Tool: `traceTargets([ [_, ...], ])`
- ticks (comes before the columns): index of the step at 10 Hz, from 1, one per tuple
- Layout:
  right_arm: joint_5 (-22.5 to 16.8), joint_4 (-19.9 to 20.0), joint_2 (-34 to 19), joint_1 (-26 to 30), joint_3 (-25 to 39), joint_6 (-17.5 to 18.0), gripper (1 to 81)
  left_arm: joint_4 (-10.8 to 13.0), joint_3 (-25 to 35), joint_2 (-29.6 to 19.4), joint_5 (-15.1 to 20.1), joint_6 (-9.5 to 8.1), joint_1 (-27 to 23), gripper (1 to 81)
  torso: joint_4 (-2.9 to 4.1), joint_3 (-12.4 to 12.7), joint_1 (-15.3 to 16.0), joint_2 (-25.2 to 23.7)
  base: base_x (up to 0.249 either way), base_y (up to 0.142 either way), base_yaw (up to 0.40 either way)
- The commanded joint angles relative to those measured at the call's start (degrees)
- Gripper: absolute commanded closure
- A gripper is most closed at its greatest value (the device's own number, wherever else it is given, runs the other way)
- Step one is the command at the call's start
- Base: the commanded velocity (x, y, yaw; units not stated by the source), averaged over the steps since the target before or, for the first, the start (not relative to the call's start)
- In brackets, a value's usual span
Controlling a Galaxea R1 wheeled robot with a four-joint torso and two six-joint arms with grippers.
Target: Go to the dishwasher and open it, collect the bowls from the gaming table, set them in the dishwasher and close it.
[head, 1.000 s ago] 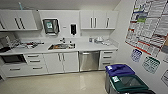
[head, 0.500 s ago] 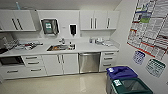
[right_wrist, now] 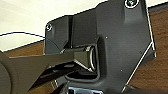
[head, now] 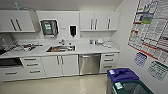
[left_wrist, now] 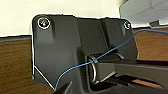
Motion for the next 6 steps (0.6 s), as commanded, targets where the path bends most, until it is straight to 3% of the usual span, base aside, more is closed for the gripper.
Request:
traceTargets([
  [1,-3.4,-0.7,-0.9,1.9,0.8,-0.3,1.0,0.6,0.7,-0.7,3.3,0.22,-2.1,1.0,0.00,0.0,0.0,0.0,0.094,0.000,0.000],
  [6,-3.4,-0.7,-0.9,2.1,0.8,-0.3,1.0,0.6,0.7,-0.6,3.3,0.13,-2.0,1.0,0.00,0.0,0.0,0.0,0.095,0.000,0.000],
])
